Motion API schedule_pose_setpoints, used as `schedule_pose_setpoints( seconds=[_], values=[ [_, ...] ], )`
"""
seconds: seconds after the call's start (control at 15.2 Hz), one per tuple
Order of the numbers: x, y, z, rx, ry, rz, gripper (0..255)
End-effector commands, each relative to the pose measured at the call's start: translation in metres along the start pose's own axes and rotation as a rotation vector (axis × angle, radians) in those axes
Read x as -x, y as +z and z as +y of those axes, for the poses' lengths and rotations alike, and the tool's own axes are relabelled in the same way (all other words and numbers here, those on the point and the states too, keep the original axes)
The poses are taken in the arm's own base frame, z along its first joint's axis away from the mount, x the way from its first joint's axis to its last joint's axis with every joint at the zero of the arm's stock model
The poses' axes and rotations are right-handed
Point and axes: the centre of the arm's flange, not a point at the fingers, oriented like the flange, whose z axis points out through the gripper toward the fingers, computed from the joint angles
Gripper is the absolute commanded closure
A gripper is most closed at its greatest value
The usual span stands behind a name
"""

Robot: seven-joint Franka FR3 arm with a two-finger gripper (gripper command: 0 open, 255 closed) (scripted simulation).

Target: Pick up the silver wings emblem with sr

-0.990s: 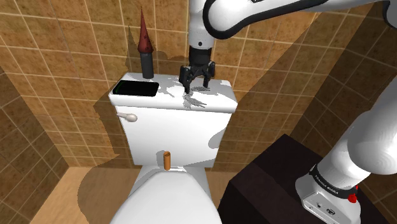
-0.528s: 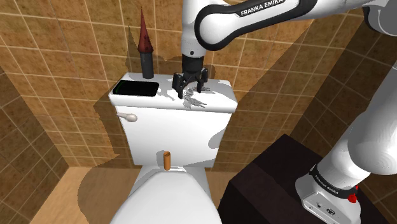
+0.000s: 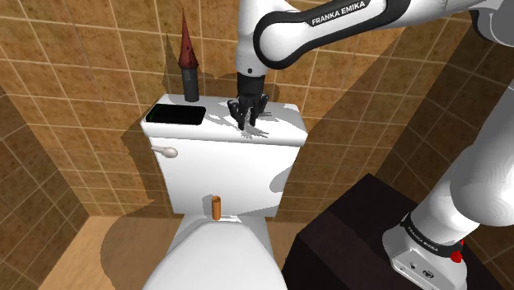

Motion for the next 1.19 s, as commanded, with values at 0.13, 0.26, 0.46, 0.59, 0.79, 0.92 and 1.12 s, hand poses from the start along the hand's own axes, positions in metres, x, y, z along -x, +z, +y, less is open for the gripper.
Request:
schedule_pose_setpoints(
  seconds=[0.13, 0.26, 0.46, 0.59, 0.79, 0.92, 1.12],
  values=[
    [0.004, 0.007, -0.004, -0.004, -0.009, -0.009, 255],
    [0.001, 0.007, -0.007, -0.003, -0.009, -0.009, 255],
    [0.001, -0.009, -0.007, -0.003, -0.009, -0.009, 255],
    [0.001, -0.020, -0.007, -0.003, -0.009, -0.009, 255],
    [0.001, -0.036, -0.007, -0.003, -0.009, -0.009, 255],
    [0.001, -0.046, -0.007, -0.003, -0.009, -0.009, 255],
    [0.001, -0.062, -0.008, -0.003, -0.009, -0.009, 255]
  ],
)
